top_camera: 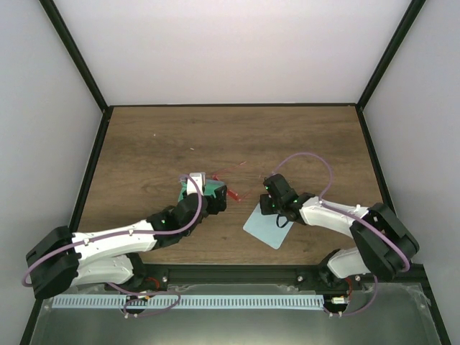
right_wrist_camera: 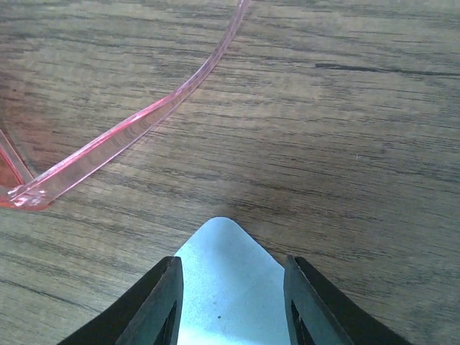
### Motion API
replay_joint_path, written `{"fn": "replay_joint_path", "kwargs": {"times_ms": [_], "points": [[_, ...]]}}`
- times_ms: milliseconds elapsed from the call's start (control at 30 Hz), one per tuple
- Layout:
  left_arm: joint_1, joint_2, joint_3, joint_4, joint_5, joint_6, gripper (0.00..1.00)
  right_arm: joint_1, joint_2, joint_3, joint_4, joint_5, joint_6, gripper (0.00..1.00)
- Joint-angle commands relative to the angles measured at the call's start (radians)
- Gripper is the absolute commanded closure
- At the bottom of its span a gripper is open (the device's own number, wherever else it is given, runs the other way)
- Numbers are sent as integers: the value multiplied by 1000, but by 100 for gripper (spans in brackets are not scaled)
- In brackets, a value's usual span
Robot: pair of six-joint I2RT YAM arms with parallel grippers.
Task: Organize the sunglasses
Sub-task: Adjust the glasses cleaning cloth at the center of the board.
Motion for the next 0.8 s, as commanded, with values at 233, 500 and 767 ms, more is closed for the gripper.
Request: {"fn": "replay_joint_path", "kwargs": {"times_ms": [233,500,767], "points": [[0,30,41,-18,-16,48,12,8,60,47,39,18,-22,63],[0,41,49,-24,-27,57,12,51,127,82,11,75,-25,64],[-1,35,51,-38,-41,54,11,70,189,115,-31,124,-13,76]]}}
